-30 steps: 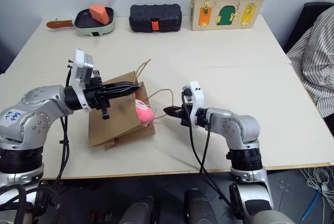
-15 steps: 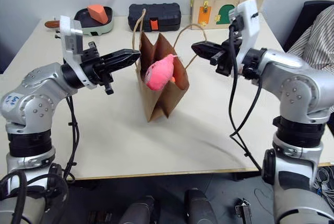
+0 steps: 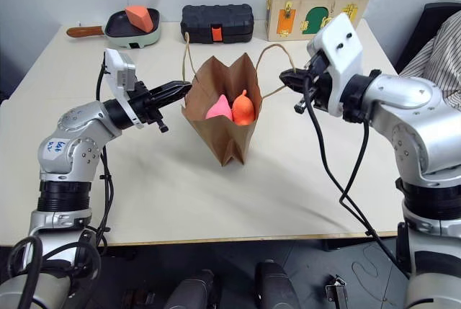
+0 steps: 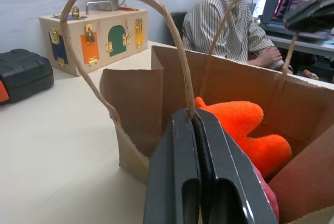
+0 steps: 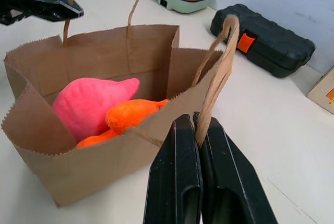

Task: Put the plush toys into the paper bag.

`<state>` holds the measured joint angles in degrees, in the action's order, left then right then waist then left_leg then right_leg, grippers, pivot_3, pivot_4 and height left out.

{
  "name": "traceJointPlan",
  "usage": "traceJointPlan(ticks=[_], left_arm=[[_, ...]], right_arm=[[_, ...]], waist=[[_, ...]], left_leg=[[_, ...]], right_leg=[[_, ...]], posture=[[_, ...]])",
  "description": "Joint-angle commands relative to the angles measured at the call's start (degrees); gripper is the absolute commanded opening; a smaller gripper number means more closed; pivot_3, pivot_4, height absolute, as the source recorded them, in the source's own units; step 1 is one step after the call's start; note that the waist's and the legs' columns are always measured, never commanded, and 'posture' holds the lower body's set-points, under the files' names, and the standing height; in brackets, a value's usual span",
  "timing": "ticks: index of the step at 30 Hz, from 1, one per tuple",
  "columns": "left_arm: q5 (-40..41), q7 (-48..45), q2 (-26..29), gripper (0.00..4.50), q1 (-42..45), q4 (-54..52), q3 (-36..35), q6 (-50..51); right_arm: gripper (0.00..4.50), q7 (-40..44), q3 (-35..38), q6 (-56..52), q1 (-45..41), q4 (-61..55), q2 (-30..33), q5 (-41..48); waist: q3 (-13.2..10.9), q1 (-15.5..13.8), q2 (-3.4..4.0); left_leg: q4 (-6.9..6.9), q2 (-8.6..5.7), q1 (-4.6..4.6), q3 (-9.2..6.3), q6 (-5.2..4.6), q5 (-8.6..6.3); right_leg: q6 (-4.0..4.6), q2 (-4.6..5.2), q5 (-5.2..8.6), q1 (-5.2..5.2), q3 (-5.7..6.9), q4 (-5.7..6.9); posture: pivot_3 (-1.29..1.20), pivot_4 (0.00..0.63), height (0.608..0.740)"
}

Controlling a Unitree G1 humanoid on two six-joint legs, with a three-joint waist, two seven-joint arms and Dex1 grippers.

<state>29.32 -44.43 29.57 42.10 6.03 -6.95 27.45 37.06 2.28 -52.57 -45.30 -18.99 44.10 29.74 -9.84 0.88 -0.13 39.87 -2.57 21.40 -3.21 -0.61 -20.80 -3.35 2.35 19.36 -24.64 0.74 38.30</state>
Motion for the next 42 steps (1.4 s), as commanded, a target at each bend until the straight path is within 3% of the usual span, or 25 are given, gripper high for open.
traceJointPlan(ticks=[1, 6, 18, 21, 28, 32, 35, 36, 40, 42], left_arm=[[1.2, -0.2, -0.5, 0.00, 1.8, -0.6, -1.3, -0.1], [0.7, -1.5, -1.2, 0.00, 3.6, 0.4, -0.5, -0.3], [2.8, -2.4, 0.3, 0.00, 1.7, -4.4, -1.8, 4.0], [3.8, -2.2, 0.6, 0.00, 1.3, -5.5, -2.1, 5.5], [6.4, -2.7, 1.8, 2.22, 1.1, -9.3, -3.1, 8.9], [11.7, -2.4, 5.2, 3.50, -0.4, -15.0, -6.8, 14.5], [16.2, -1.9, 8.3, 4.44, -3.7, -20.6, -9.8, 18.8], [16.8, -1.1, 9.3, 4.48, -5.6, -22.7, -10.8, 19.6], [17.8, 3.2, 10.4, 4.50, -12.3, -29.7, -13.9, 20.5], [18.7, 7.0, 9.0, 4.50, -16.6, -34.2, -15.1, 21.1]], right_arm=[[0.04, -2.6, 1.7, -0.5, -0.1, -2.8, -4.6, 2.4], [0.04, -5.3, 3.4, -0.1, -0.8, -3.4, -9.9, 3.8], [0.04, -2.8, 3.0, 1.0, 2.2, -4.7, -6.8, 3.9], [0.60, -2.5, 3.9, 0.1, 2.5, -4.8, -6.9, 5.6], [3.02, -0.8, 6.3, 0.8, 2.7, -5.2, -6.3, 8.5], [4.42, 3.8, 11.3, 0.1, 4.6, -6.7, -2.9, 13.8], [4.43, 7.1, 14.9, 0.4, 7.6, -6.6, 0.3, 17.1], [4.43, 8.1, 15.8, 0.8, 9.1, -6.2, 1.3, 17.5], [3.45, 10.1, 16.5, 2.1, 13.9, -4.5, 2.4, 17.8], [2.75, 9.9, 12.3, 5.7, 16.4, -2.8, 1.2, 12.9]], waist=[[0.0, 0.1, 0.00], [0.0, 0.0, 0.00], [0.0, -0.7, 0.00], [0.0, -0.6, 0.00], [0.0, -0.7, 0.00], [0.0, -0.7, 0.00], [0.0, -0.7, 0.00], [0.0, -0.7, 0.00], [0.0, -0.8, 0.00], [0.0, -0.8, 0.00]], left_leg=[[0.00, 0.00, 0.00, 0.00, 0.00, 0.00], [0.06, 0.00, 0.00, 0.00, 0.00, 0.00], [0.05, -0.01, 0.01, 0.00, -0.01, -0.01], [0.04, 0.00, 0.00, 0.00, -0.01, -0.01], [0.06, -0.01, 0.02, 0.00, -0.02, -0.01], [0.05, 0.00, 0.02, 0.00, -0.02, -0.01], [-0.07, 0.01, 0.02, -0.01, -0.04, -0.02], [-0.10, 0.01, 0.02, -0.02, -0.04, -0.02], [-0.10, 0.04, -0.08, -0.01, -0.04, -0.02], [-0.07, 0.04, -0.07, -0.01, -0.06, -0.01]], right_leg=[[0.00, 0.00, 0.00, 0.00, 0.00, 0.01], [0.00, -0.01, 0.00, -0.02, 0.01, 0.11], [0.00, 0.01, 0.00, -0.01, 0.01, 0.06], [0.00, 0.00, 0.00, -0.02, 0.00, 0.06], [0.00, 0.00, 0.00, 0.00, 0.01, 0.03], [0.00, 0.00, 0.00, 0.00, 0.01, 0.03], [0.00, 0.00, 0.00, 0.00, 0.00, -0.05], [0.00, 0.00, 0.00, 0.01, 0.00, -0.09], [0.00, -0.01, 0.00, 0.17, -0.01, -0.34], [0.00, -0.01, 0.00, 0.17, -0.02, -0.38]], posture=[[0.00, 0.150, 0.740], [0.00, 0.150, 0.740], [0.00, 0.150, 0.740], [0.00, 0.150, 0.740], [0.00, 0.150, 0.740], [0.00, 0.150, 0.740], [0.00, 0.150, 0.740], [0.00, 0.150, 0.740], [0.00, 0.150, 0.740], [0.00, 0.150, 0.740]])
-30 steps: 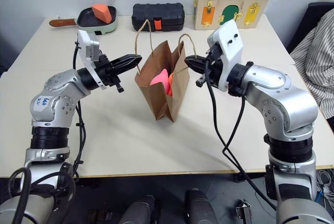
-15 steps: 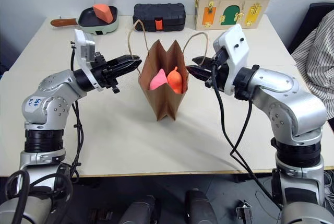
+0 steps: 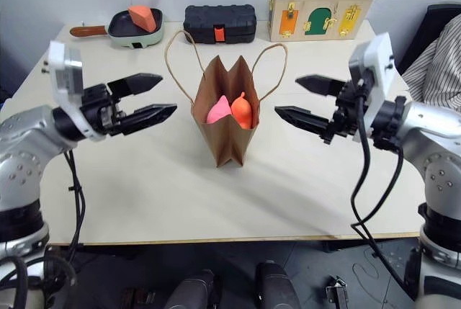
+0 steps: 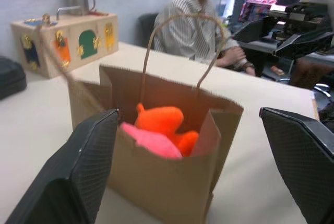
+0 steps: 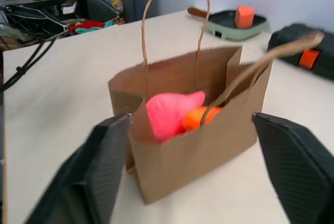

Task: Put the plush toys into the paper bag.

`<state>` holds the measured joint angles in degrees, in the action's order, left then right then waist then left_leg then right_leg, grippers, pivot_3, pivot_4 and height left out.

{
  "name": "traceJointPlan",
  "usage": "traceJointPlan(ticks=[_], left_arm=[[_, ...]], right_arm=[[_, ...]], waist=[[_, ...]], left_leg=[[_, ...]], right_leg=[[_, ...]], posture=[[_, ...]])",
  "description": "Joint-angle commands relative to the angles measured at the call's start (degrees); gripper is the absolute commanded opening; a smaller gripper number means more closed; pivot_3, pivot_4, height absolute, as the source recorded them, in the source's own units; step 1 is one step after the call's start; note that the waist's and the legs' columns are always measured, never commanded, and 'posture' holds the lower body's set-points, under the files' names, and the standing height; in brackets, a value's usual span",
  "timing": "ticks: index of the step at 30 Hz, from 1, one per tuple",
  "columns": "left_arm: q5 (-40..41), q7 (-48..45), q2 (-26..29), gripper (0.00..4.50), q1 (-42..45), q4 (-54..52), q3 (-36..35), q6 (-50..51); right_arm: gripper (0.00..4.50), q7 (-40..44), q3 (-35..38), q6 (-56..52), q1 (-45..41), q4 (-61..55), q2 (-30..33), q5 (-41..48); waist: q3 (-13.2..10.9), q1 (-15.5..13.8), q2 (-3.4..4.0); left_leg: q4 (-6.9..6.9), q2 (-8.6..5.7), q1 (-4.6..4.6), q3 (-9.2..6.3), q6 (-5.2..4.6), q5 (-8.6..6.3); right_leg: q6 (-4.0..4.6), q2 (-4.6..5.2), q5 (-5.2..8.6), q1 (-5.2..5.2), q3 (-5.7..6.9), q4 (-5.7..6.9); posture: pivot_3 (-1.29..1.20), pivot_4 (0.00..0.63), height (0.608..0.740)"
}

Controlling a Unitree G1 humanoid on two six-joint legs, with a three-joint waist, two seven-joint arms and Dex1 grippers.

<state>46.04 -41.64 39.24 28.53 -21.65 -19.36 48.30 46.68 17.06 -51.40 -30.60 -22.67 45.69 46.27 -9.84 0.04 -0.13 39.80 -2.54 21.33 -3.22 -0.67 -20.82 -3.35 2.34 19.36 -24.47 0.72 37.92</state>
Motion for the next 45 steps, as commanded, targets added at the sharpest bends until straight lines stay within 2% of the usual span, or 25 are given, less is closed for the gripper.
traceJointPlan(ticks=[1, 3, 7, 8, 18, 27, 35, 45], left_arm=[[1.7, 5.9, -1.3, 4.50, -5.0, -8.2, -2.8, 0.0], [1.0, 8.1, -1.9, 4.50, -7.1, -9.9, -2.5, -0.6], [-3.2, 12.4, -6.4, 4.50, -11.3, -11.6, 2.0, -4.4], [-4.6, 12.4, -7.0, 4.50, -11.7, -11.5, 4.0, -5.6], [-11.4, 10.9, -12.0, 4.50, -7.6, -4.3, 14.5, -12.8], [-14.7, 9.3, -14.5, 4.50, -4.2, -0.2, 19.5, -15.8], [-21.1, 11.1, -14.9, 4.50, -4.5, 2.7, 20.2, -20.1], [-24.7, 15.0, -15.6, 4.50, -5.1, 3.0, 18.2, -22.2]], right_arm=[[2.39, 0.1, -4.7, 6.4, 2.6, 1.6, -1.0, -5.8], [1.67, 0.3, -8.2, 9.7, 3.1, 3.0, -2.3, -9.0], [0.20, 2.0, -18.6, 18.4, 1.1, 8.3, -7.2, -17.6], [0.03, 2.3, -20.0, 19.9, 0.4, 9.7, -8.1, -18.9], [0.03, 4.6, -24.5, 23.1, -3.8, 13.3, -14.3, -21.9], [0.03, 4.3, -26.7, 24.3, -5.2, 15.8, -18.7, -24.9], [0.03, 2.6, -27.5, 27.1, -7.6, 19.7, -22.3, -28.3], [0.03, 2.5, -27.5, 29.5, -7.9, 22.6, -23.1, -30.8]], waist=[[0.0, 0.0, 0.00], [0.0, 0.0, 0.00], [0.0, 0.0, 0.00], [0.0, 0.0, 0.00], [0.0, 0.0, 0.00], [0.0, 0.1, 0.00], [0.0, 0.2, 0.00], [0.0, 0.2, 0.00]], left_leg=[[0.01, 0.00, -0.02, 0.00, 0.00, 0.00], [0.00, 0.00, -0.06, 0.04, 0.00, 0.00], [0.01, 0.00, -0.09, 0.10, 0.00, 0.01], [0.03, 0.00, -0.11, 0.11, 0.00, 0.01], [0.09, -0.01, -0.07, 0.09, 0.00, 0.01], [0.10, -0.01, -0.06, 0.10, 0.00, 0.01], [0.12, -0.01, -0.07, 0.09, 0.01, 0.01], [0.11, -0.02, -0.06, 0.10, 0.00, 0.01]], right_leg=[[0.00, 0.00, 0.00, 0.01, -0.01, 0.02], [0.00, 0.00, 0.00, 0.04, -0.04, 0.00], [0.00, -0.01, 0.00, 0.01, -0.09, 0.05], [0.00, -0.02, 0.00, 0.02, -0.09, 0.05], [0.00, -0.02, 0.00, 0.01, -0.04, 0.03], [0.00, -0.02, 0.00, -0.01, -0.04, 0.05], [0.00, -0.03, 0.00, -0.03, -0.04, 0.06], [0.00, -0.02, 0.00, -0.03, -0.03, 0.07]], posture=[[0.00, 0.150, 0.740], [0.00, 0.150, 0.740], [0.00, 0.150, 0.740], [0.00, 0.150, 0.740], [0.00, 0.150, 0.740], [0.00, 0.150, 0.740], [0.00, 0.150, 0.740], [0.00, 0.150, 0.740]])
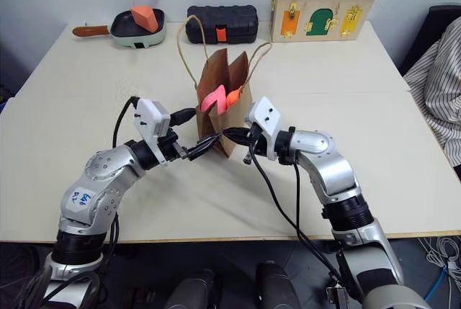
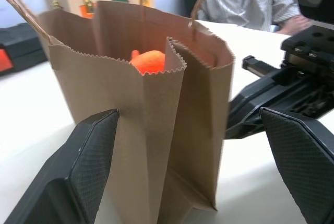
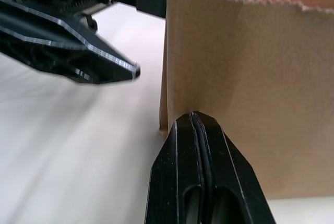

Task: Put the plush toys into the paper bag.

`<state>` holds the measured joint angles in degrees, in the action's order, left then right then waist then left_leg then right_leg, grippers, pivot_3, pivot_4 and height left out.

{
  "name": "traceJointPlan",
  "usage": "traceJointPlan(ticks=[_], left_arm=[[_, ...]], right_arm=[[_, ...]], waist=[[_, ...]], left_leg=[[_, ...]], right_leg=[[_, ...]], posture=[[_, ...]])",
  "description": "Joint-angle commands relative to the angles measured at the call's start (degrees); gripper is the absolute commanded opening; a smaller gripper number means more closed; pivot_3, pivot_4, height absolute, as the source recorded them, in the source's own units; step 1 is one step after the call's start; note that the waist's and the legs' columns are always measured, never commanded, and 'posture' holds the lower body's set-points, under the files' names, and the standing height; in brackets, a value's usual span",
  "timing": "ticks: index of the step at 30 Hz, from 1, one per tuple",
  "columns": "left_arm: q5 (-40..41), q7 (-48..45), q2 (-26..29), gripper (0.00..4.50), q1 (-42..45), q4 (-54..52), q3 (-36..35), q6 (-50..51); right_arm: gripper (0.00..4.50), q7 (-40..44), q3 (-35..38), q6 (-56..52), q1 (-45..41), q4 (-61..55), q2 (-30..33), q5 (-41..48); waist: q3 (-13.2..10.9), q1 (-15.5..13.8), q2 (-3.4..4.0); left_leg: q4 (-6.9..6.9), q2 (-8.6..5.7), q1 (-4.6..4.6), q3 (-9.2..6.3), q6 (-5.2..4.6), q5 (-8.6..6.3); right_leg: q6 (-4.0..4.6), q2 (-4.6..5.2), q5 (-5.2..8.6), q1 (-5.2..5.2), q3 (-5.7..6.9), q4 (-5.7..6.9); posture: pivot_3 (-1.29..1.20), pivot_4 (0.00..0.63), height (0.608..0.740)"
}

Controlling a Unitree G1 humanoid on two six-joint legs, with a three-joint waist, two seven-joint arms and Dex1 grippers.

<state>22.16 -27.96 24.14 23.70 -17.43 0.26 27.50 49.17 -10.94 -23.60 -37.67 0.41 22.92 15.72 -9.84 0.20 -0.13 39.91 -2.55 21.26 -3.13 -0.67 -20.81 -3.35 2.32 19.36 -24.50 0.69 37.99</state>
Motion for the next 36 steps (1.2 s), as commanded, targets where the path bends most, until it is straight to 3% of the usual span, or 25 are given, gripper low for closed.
traceJointPlan(ticks=[1, 22, 25, 36], left_arm=[[-0.7, 1.9, -0.9, 4.50, -0.3, -1.5, -1.7, -1.1], [-6.5, 3.1, -4.8, 4.50, 5.7, 7.3, 0.8, -3.8], [-7.0, 3.1, -5.3, 3.92, 6.0, 7.8, 0.7, -4.3], [-7.2, 2.1, -5.6, 0.61, 7.2, 9.5, 0.3, -5.2]], right_arm=[[0.03, 0.1, 0.5, 2.0, -1.0, -0.2, -0.3, -0.6], [0.03, -0.4, -0.1, 5.5, -4.0, 4.3, -5.0, -3.8], [0.00, -0.3, 0.0, 5.4, -3.8, 4.1, -5.0, -3.7], [0.00, -0.3, 0.2, 5.3, -2.6, 2.6, -4.8, -3.6]], waist=[[0.0, 0.0, 0.00], [0.0, 0.1, 0.00], [0.0, 0.1, 0.00], [0.0, 0.1, 0.00]], left_leg=[[0.00, 0.00, 0.00, 0.00, 0.00, 0.00], [0.03, 0.00, 0.01, 0.00, 0.01, 0.00], [0.03, 0.00, 0.00, 0.00, 0.01, 0.00], [0.03, 0.00, 0.00, 0.00, 0.01, 0.01]], right_leg=[[0.00, 0.00, 0.00, 0.00, 0.00, 0.01], [0.00, 0.00, 0.00, -0.04, 0.03, 0.06], [0.00, 0.00, 0.00, -0.04, 0.03, 0.08], [0.00, 0.00, 0.00, -0.05, 0.04, 0.09]], posture=[[0.00, 0.150, 0.740], [0.00, 0.150, 0.740], [0.00, 0.150, 0.740], [0.00, 0.150, 0.740]])
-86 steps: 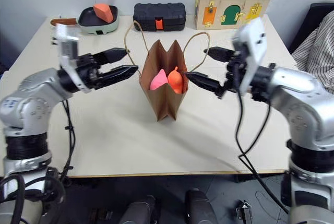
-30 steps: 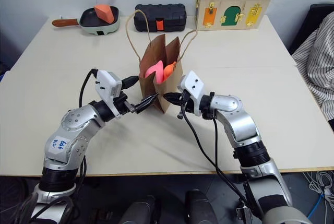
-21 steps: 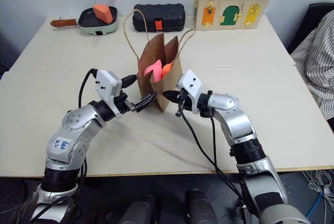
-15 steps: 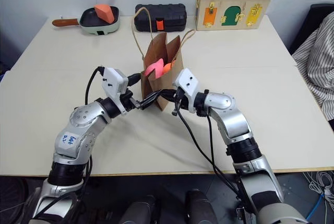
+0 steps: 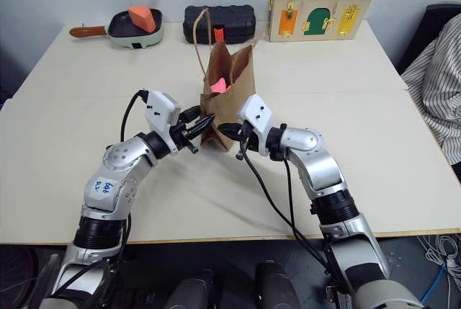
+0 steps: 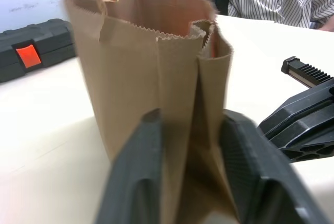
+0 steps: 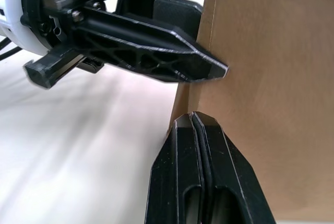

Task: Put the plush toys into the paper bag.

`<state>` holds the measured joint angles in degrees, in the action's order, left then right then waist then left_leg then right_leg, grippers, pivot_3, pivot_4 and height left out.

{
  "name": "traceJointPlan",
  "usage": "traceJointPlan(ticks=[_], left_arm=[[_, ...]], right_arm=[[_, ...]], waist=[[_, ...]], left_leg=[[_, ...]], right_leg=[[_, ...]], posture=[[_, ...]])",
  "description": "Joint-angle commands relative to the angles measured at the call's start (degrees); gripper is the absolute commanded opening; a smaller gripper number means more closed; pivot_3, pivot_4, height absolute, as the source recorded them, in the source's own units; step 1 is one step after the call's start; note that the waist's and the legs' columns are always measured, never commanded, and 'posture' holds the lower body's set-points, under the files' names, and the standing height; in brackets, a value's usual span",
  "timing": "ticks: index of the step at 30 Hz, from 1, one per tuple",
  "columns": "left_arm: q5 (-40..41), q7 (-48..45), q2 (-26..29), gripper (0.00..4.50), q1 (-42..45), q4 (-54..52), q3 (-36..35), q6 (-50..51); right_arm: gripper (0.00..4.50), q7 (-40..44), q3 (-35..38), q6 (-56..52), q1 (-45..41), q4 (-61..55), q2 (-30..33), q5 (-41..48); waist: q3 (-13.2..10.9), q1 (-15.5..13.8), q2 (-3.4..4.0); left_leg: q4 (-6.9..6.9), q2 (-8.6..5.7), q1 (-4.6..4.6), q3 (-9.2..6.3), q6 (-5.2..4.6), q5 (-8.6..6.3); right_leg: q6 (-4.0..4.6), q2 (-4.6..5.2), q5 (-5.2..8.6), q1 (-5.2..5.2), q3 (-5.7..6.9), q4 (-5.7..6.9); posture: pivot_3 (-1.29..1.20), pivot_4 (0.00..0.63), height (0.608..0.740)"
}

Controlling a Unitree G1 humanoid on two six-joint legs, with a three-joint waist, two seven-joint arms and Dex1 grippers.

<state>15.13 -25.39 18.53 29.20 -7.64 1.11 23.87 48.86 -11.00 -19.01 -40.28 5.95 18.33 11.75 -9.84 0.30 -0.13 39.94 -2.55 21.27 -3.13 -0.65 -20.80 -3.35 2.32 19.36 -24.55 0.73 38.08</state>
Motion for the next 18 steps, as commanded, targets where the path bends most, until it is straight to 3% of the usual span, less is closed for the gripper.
traceJointPlan(ticks=[1, 2, 11, 14, 18], left_arm=[[-0.2, -0.7, 0.1, 0.29, 1.9, 0.0, -0.6, -1.8], [-0.1, -1.0, 0.2, 0.02, 2.0, 0.3, -0.7, -2.1], [5.2, -11.5, 3.3, 0.02, 4.3, 2.2, -3.2, -5.2], [9.2, -20.3, 5.6, 0.00, 5.5, 1.7, -3.4, -6.4], [14.0, -31.8, 8.3, 0.00, 7.8, 3.5, -2.1, -6.0]], right_arm=[[0.00, -0.1, 0.3, 0.7, 0.3, -3.2, 0.0, 0.4], [0.00, -0.1, 0.5, 0.8, 0.7, -3.7, 0.2, 0.4], [0.00, 1.8, 7.1, -4.8, 8.4, -20.0, 9.2, 6.5], [0.56, 5.0, 14.0, -11.5, 11.1, -27.4, 15.3, 15.4], [1.85, 11.8, 24.5, -18.5, 15.8, -35.9, 25.5, 28.8]], waist=[[0.0, 0.0, 0.00], [0.0, 0.0, 0.00], [0.0, -0.2, 0.00], [0.0, -0.3, 0.00], [0.0, -0.6, 0.00]], left_leg=[[0.00, 0.00, 0.00, 0.00, 0.00, 0.00], [0.00, 0.00, 0.00, 0.00, 0.00, 0.00], [0.01, -0.01, 0.04, 0.00, 0.00, 0.00], [0.00, 0.00, 0.06, -0.02, 0.00, 0.00], [-0.04, 0.00, 0.08, -0.06, -0.01, -0.01]], right_leg=[[0.00, 0.00, 0.00, 0.00, 0.00, 0.00], [0.00, 0.00, 0.00, 0.00, 0.00, 0.00], [0.00, 0.01, 0.00, 0.00, 0.00, -0.05], [0.00, 0.01, 0.00, 0.00, 0.02, -0.08], [0.00, 0.02, 0.00, 0.05, 0.06, -0.14]], posture=[[0.00, 0.150, 0.740], [0.00, 0.150, 0.740], [0.00, 0.150, 0.740], [0.00, 0.150, 0.740], [0.00, 0.150, 0.740]])
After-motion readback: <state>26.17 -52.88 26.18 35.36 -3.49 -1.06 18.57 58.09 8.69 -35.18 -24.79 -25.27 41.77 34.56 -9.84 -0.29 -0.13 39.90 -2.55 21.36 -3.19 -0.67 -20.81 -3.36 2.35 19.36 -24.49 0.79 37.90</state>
